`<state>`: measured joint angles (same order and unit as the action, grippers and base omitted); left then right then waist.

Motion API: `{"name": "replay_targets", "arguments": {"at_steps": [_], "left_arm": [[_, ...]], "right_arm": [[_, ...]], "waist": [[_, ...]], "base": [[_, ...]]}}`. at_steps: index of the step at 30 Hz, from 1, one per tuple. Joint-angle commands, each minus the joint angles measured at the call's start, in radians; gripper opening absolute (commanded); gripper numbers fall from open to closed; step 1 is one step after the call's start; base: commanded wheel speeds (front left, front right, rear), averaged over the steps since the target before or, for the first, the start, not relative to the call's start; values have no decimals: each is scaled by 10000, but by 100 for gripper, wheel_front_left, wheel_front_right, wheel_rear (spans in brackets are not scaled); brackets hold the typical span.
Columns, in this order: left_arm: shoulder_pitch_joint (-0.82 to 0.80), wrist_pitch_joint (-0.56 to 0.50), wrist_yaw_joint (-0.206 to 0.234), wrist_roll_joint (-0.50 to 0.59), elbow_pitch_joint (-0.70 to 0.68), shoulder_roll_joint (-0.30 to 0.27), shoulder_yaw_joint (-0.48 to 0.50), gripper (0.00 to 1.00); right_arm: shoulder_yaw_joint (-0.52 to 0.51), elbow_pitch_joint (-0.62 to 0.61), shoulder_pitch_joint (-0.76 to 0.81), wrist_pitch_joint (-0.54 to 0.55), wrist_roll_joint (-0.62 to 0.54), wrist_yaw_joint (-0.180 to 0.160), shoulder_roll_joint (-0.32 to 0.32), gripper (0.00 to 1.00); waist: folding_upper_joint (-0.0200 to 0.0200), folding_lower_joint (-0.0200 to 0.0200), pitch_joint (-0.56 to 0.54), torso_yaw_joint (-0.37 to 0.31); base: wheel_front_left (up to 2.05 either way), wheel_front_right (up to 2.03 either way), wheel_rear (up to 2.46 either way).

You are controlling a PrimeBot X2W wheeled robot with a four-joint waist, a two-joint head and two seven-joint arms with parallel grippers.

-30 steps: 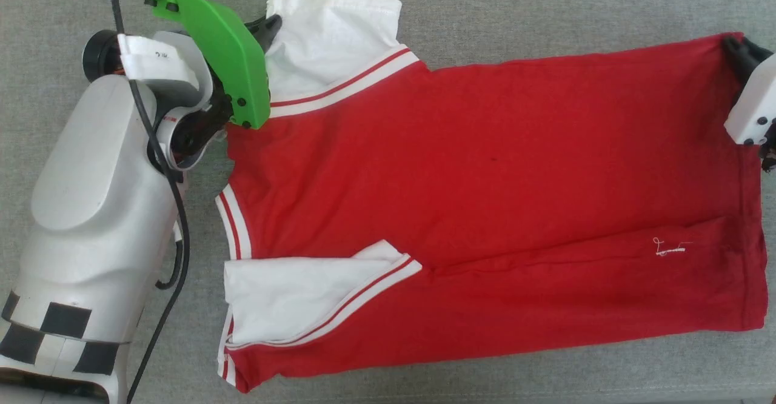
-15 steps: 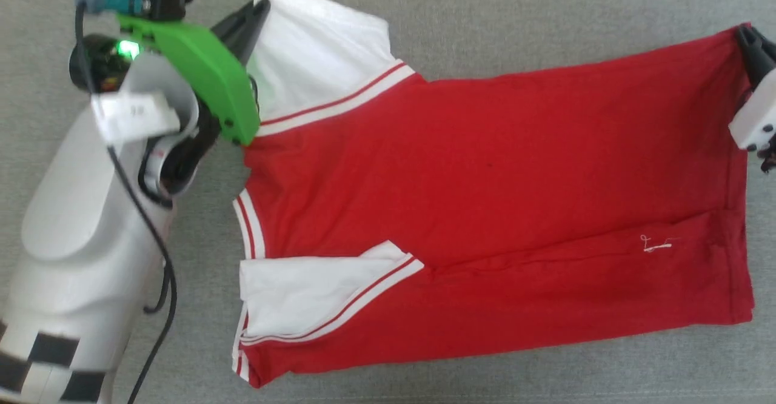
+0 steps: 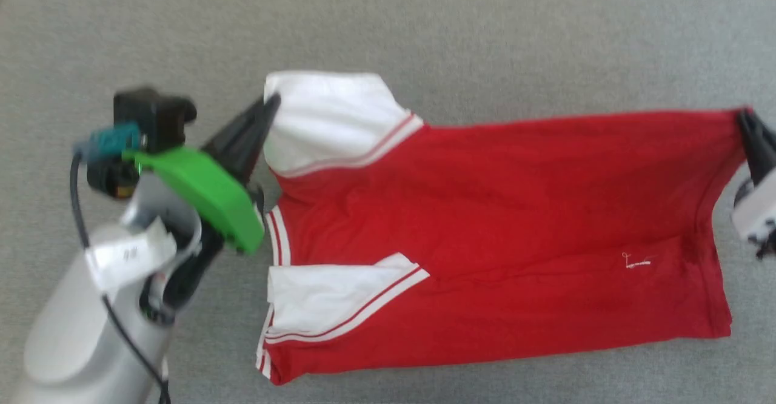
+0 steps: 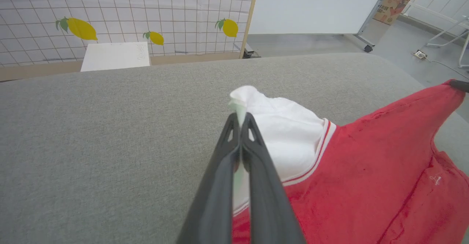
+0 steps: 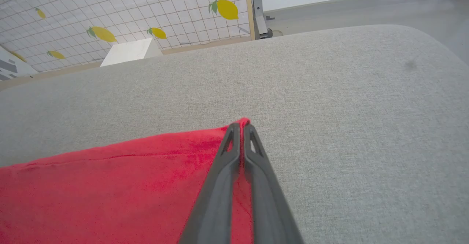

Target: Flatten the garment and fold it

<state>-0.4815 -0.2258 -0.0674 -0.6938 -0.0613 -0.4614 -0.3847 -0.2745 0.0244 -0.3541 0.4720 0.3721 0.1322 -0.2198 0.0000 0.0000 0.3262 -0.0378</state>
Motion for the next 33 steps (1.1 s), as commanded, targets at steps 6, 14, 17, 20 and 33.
{"name": "replay_targets", "arguments": {"at_steps": [6,14,17,20,33], "left_arm": [[1911,193,284,-412,-1134,-232,-27,0],[3484,629,297,-1091,-1020,18,-108,0],[3953,632,307,-1372,-933,-1,-76,0],[4326,586,352,-1569,-849,-31,-68,0],[4388,646,600,-1688,794,559,-390,0]], "right_arm": [[-699,-705,1353,110,218,-15,676,0],[-1205,-838,2299,142,286,-15,1099,0],[-1380,-820,2615,181,328,-15,1187,0],[-1572,-729,2920,209,354,-15,1272,0],[-1362,530,3119,78,-1,-15,1595,26]], "waist": [[0,0,-539,295],[0,0,-583,417],[0,0,-587,435],[0,0,-635,447],[0,0,-819,372]], "base": [[0,0,0],[0,0,0],[0,0,0],[0,0,0],[0,0,0]]}}
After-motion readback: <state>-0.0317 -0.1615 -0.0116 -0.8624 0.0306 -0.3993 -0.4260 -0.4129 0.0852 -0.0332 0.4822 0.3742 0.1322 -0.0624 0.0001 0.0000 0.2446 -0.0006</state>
